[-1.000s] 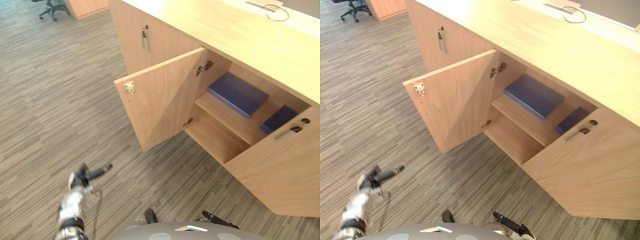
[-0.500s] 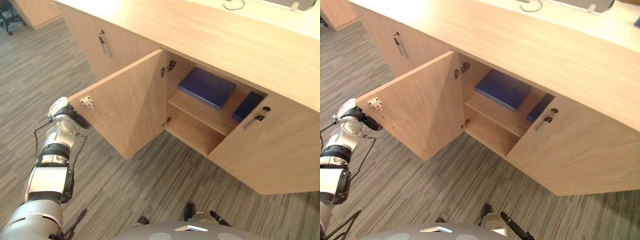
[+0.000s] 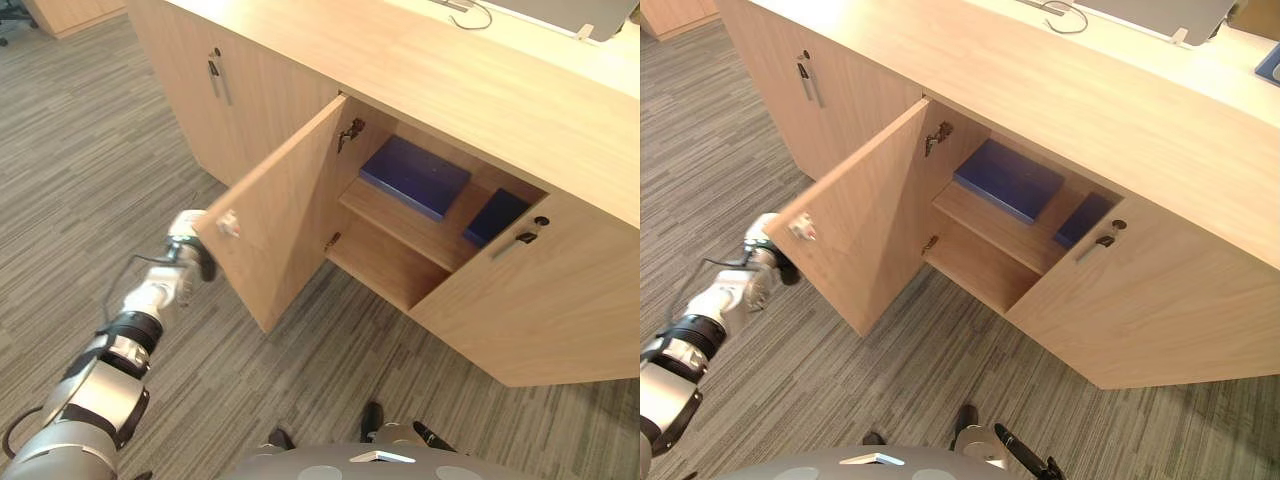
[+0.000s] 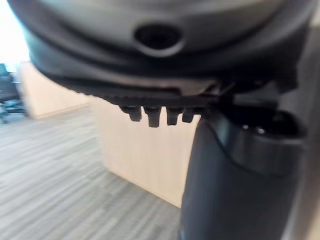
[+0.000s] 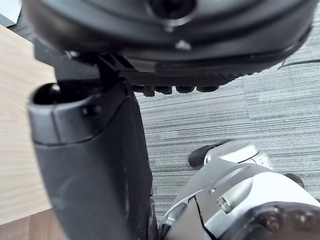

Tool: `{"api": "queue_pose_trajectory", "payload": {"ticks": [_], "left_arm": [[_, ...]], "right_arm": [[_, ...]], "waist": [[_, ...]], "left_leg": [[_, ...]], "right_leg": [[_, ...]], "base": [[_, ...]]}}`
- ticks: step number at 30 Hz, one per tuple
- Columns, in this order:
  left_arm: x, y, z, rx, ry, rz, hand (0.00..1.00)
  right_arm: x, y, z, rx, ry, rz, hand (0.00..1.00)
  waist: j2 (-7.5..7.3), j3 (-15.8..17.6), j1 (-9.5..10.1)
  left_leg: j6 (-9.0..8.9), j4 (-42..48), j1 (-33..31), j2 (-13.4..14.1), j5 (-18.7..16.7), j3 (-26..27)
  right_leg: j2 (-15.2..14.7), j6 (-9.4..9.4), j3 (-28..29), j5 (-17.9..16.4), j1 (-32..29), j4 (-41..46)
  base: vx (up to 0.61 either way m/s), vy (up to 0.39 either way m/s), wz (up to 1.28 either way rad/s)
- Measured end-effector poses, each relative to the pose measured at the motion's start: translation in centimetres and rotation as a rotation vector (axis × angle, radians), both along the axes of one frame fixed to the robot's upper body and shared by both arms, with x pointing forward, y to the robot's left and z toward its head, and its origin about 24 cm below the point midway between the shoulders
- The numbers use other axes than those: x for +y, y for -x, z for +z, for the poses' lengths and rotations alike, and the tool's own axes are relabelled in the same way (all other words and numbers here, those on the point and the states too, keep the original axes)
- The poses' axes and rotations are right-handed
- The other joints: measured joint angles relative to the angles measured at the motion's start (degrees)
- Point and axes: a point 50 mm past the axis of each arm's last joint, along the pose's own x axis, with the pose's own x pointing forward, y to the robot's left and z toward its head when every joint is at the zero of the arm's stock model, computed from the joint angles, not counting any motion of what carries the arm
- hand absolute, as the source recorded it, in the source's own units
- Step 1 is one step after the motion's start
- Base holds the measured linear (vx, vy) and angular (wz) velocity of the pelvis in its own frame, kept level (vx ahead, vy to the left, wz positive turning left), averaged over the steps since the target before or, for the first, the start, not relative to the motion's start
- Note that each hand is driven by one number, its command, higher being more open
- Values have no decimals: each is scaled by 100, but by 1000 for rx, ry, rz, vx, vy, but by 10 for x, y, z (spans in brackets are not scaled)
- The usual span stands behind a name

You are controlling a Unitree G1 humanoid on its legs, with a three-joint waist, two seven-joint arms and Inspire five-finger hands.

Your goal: Walk over to the cabinet, pick up the folder, carry it to the office cabinet, place the folder inside the office cabinet, then close the office cabinet door

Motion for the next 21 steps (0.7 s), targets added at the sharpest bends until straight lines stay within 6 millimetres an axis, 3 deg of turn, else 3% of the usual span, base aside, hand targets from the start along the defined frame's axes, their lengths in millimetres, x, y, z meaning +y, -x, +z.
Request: {"api": "queue_pose_trajectory", "payload": {"ticks": [3, 7, 8, 13, 15, 21], "left_arm": [[-55, 20, -16, 17, 119, -167, 100], [-105, 47, -30, 63, 243, -318, 100], [-131, 66, -38, 116, 306, -409, 100], [-176, 118, -63, 313, 444, -507, 100], [-183, 130, -68, 375, 485, -517, 100], [-179, 146, -80, 494, 516, -467, 100]], "right_arm": [[1, -2, 0, -5, 3, 6, 100], [-2, -1, 0, 19, 22, 45, 100], [-6, -2, 2, 25, 37, 94, 100], [-17, -1, 5, 38, 65, 173, 100], [-20, -1, 6, 36, 64, 191, 100], [-20, 1, 8, 33, 41, 202, 100]], "waist": [[3, 1, -120], [23, 4, -124], [37, -4, -135], [146, 8, -246], [178, 11, -245], [175, 10, -230]], "left_leg": [[25, 0, 1, -46, -43, -1], [69, 1, 16, -55, -94, -19], [87, 11, 20, -55, -110, -65], [95, 553, 21, 108, -425, -224], [113, 637, 21, 138, -478, -245], [130, 691, 83, 133, -497, -223]], "right_leg": [[-53, 4, -11, 18, -3, 1], [-89, 4, -55, 18, 19, 6], [-108, 4, -106, 18, 45, 22], [-172, -36, -341, -15, 226, 296], [-183, -50, -344, -36, 226, 391], [-223, 63, -342, -113, 291, 414]], "base": [[11, 53, -3], [33, 33, 3], [40, 31, 14], [39, 18, 16], [-10, 11, 8], [-61, -8, -3]]}}
